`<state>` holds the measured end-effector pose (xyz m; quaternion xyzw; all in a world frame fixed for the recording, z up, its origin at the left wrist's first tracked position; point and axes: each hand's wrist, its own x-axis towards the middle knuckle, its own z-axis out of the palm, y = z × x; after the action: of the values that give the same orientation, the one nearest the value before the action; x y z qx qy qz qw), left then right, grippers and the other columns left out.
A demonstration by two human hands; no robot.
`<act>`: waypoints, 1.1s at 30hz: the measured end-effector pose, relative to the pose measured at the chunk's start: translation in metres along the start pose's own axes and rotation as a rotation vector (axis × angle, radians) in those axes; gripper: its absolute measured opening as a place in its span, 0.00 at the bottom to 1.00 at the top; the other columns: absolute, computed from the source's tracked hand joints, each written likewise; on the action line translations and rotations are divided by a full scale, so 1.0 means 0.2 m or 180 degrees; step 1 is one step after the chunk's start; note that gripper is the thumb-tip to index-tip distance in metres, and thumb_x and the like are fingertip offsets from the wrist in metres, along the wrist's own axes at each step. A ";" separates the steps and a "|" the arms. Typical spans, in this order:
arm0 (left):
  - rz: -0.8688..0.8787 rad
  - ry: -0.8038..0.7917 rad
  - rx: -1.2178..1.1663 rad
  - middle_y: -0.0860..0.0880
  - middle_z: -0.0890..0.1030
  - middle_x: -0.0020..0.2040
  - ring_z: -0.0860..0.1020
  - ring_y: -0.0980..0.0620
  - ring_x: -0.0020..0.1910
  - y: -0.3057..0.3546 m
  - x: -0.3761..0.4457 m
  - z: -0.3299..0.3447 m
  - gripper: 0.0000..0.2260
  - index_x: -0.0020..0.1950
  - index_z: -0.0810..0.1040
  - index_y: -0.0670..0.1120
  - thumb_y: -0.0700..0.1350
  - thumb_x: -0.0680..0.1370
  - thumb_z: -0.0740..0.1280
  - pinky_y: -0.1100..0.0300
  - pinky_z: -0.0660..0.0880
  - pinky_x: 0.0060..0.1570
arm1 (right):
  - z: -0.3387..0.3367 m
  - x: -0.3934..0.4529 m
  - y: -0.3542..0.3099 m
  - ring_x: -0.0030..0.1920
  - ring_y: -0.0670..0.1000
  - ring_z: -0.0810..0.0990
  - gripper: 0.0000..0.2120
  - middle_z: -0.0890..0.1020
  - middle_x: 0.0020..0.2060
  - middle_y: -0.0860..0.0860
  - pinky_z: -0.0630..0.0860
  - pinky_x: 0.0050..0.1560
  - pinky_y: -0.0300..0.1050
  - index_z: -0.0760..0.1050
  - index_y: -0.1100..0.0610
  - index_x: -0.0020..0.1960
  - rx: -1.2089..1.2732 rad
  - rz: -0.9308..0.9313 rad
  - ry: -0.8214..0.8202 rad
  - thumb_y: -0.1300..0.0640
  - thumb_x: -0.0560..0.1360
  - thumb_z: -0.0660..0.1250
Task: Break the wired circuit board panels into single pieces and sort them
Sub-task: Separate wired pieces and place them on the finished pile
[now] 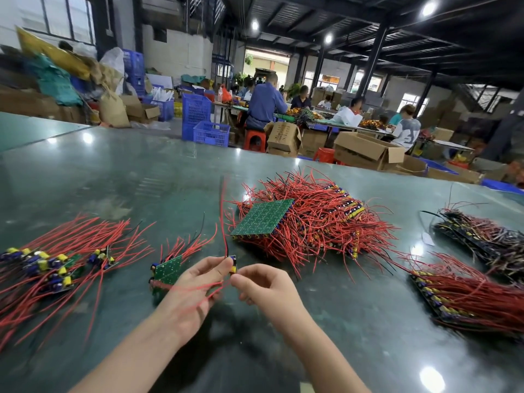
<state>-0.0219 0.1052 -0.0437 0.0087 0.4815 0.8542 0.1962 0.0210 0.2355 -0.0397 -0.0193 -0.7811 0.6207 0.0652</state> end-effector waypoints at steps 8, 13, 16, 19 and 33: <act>-0.0003 -0.0301 -0.0180 0.43 0.81 0.37 0.78 0.49 0.33 -0.01 0.01 -0.02 0.07 0.34 0.82 0.44 0.40 0.58 0.75 0.62 0.75 0.30 | 0.05 -0.01 0.00 0.33 0.42 0.78 0.05 0.83 0.36 0.45 0.75 0.38 0.36 0.78 0.47 0.44 -0.0223 -0.0126 0.0054 0.57 0.74 0.70; 0.0366 -0.0317 0.0497 0.49 0.81 0.33 0.75 0.58 0.28 0.00 -0.01 -0.02 0.05 0.33 0.84 0.48 0.44 0.58 0.75 0.63 0.69 0.33 | 0.05 -0.01 -0.01 0.31 0.40 0.77 0.08 0.82 0.35 0.47 0.72 0.36 0.33 0.78 0.50 0.41 -0.0342 -0.0080 0.0035 0.62 0.74 0.67; 0.0787 -0.0201 0.0832 0.50 0.81 0.31 0.74 0.61 0.29 0.00 -0.01 -0.02 0.04 0.34 0.84 0.48 0.46 0.61 0.74 0.71 0.70 0.33 | 0.04 -0.02 -0.02 0.30 0.39 0.77 0.11 0.82 0.34 0.46 0.72 0.35 0.32 0.79 0.53 0.40 -0.0224 -0.0027 -0.0049 0.67 0.74 0.64; 0.0648 -0.0007 0.0705 0.51 0.78 0.30 0.70 0.58 0.29 0.00 0.00 -0.02 0.06 0.36 0.83 0.46 0.48 0.64 0.72 0.64 0.66 0.35 | 0.04 -0.03 -0.03 0.30 0.38 0.77 0.13 0.82 0.32 0.45 0.72 0.36 0.30 0.80 0.55 0.43 -0.0082 -0.0153 -0.0156 0.70 0.75 0.63; 0.0583 0.0359 0.0275 0.53 0.80 0.31 0.73 0.56 0.35 -0.01 0.00 -0.01 0.03 0.33 0.83 0.46 0.43 0.60 0.73 0.60 0.66 0.39 | 0.07 -0.06 0.01 0.40 0.42 0.76 0.17 0.78 0.37 0.40 0.70 0.40 0.42 0.67 0.46 0.38 -0.2122 -0.0228 0.0823 0.35 0.66 0.69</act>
<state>-0.0219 0.1040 -0.0475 0.0130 0.5253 0.8461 0.0894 0.0311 0.2209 -0.0460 -0.0905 -0.9261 0.3216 0.1753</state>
